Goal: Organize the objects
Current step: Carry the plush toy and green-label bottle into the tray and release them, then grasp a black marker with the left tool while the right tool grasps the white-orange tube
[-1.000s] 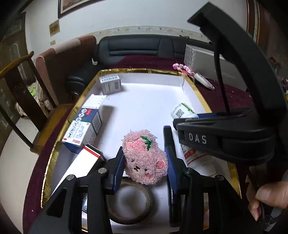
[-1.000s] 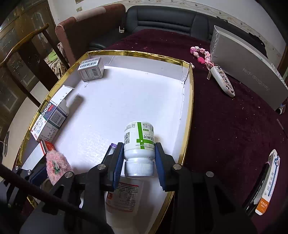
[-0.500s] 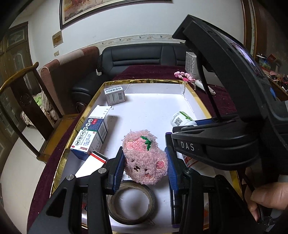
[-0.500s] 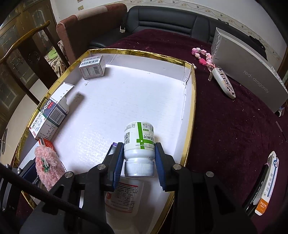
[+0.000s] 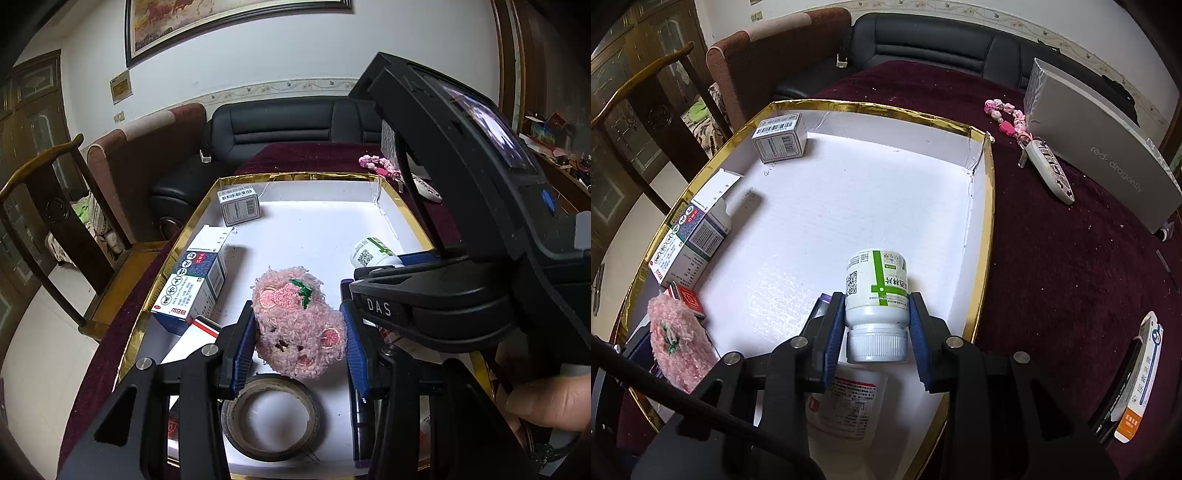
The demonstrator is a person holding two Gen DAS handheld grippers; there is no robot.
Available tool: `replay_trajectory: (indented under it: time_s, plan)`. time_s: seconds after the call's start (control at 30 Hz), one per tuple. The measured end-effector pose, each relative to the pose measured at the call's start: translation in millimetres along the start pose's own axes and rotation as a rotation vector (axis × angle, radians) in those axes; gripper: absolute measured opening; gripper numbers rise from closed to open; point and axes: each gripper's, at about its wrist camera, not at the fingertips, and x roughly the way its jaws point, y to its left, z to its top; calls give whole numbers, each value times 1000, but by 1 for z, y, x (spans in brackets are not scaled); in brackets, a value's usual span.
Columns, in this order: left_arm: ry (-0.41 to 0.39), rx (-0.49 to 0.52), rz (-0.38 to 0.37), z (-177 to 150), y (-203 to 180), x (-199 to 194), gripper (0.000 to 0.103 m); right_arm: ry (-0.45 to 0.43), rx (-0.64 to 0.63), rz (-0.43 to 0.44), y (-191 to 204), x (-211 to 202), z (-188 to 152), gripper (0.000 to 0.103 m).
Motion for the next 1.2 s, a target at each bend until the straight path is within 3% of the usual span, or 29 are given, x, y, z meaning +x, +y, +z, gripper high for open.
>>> replay_trajectory:
  time_s: [0.7, 1.2]
  plan:
    - [-30, 0, 15, 1, 0, -6, 43, -6, 16, 1, -1, 2, 3, 31]
    - [-50, 15, 47, 3, -2, -13, 44, -78, 84, 44, -15, -35, 0, 35]
